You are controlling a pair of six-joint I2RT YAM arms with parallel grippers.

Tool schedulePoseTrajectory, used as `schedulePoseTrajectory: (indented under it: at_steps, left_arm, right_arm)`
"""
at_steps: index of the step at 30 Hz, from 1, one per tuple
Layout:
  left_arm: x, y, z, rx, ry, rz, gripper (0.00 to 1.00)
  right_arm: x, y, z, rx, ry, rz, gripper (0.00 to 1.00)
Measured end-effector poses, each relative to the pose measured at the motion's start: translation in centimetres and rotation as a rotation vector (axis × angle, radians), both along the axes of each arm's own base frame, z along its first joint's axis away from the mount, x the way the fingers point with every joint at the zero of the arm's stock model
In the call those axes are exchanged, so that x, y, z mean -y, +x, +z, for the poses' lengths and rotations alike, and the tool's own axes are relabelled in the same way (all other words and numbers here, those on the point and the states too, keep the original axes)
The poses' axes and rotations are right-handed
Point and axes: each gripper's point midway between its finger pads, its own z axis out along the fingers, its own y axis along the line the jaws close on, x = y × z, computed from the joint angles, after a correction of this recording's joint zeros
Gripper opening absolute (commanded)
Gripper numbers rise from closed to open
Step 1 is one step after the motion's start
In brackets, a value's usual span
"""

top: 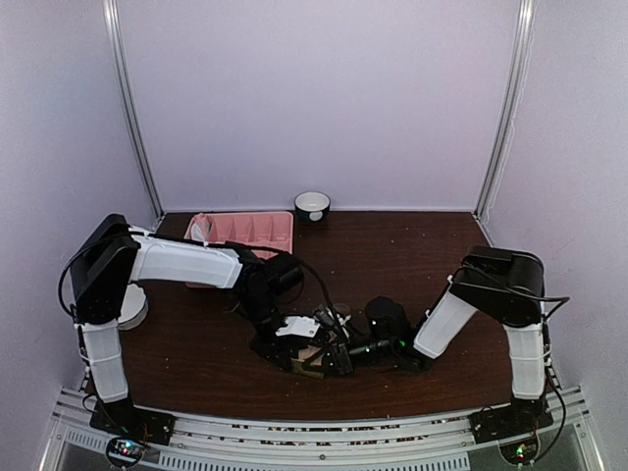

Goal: Roll the socks
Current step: Roll the sock at the center of the board.

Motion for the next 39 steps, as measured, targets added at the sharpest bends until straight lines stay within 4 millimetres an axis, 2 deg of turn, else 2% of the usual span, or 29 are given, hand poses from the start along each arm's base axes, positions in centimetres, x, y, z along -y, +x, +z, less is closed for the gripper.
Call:
schedulePoseTrajectory:
  at_steps: [2,7,9,10,12,14,17,22,24,25,26,30,33,35,37,39]
  left_arm:
    - [0.0,0.2,-0.7,0.002,0.015,0.008,0.11]
    - [0.0,0.2,-1.5,-0.017,0.031,0.018,0.01]
    - [0.1,0.1,-1.5,-0.03,0.032,0.025,0.0]
    - [0.1,0.2,-1.5,-0.041,0.032,0.031,0.0]
    - [0.7,0.3,-1.7,-0.069,0.025,0.039,0.0]
    - [1.0,0.3,-1.9,-0.113,0.035,0.051,0.0]
    - [1.0,0.3,-2.0,-0.187,0.055,0.074,0.0]
    - [1.0,0.3,-2.1,-0.274,0.09,0.1,0.0]
    - [1.0,0.3,-2.1,-0.297,0.11,0.109,0.0]
    - [1.0,0.3,-2.1,-0.309,0.12,0.113,0.0]
    - [1.0,0.2,-2.1,-0.322,0.129,0.117,0.0]
    - [1.1,0.3,-2.1,-0.378,0.154,0.145,0.0]
    - [1.0,0.3,-2.2,-0.422,0.17,0.166,0.0]
    - [1.0,0.4,-2.2,-0.46,0.176,0.184,0.0]
    - [0.9,0.4,-2.2,-0.502,0.183,0.2,0.0]
    - [0.8,0.3,-2.1,-0.541,0.193,0.212,0.0]
  right_arm:
    - [0.0,0.0,0.0,-0.003,-0.001,-0.002,0.0]
    - [0.1,0.0,-0.2,0.013,-0.02,-0.002,0.02]
    - [0.3,0.0,-0.4,0.028,-0.035,-0.007,0.09]
    - [0.5,0.0,-0.4,0.036,-0.041,-0.017,0.17]
    - [1.8,-0.2,-0.6,0.055,-0.061,-0.05,0.32]
    - [3.9,-0.5,-0.8,0.092,-0.096,-0.107,0.42]
    - [6.5,-1.3,-0.4,0.183,-0.149,-0.168,0.46]
    - [7.9,-1.9,-0.6,0.357,-0.289,-0.221,0.48]
    - [8.6,-2.3,-0.8,0.433,-0.363,-0.234,0.6]
    - [8.9,-2.3,-0.8,0.477,-0.403,-0.247,0.91]
    - [9.4,-2.2,-0.8,0.516,-0.449,-0.271,0.99]
    - [11.7,-1.9,0.7,0.722,-0.598,-0.406,1.0]
    - [13.9,0.0,1.7,0.761,-0.673,-0.549,1.0]
    - [15.0,0.9,1.6,0.76,-0.704,-0.6,1.0]
    - [15.3,1.0,1.1,0.771,-0.711,-0.584,1.0]
    - [14.5,-0.1,0.5,0.808,-0.69,-0.492,1.0]
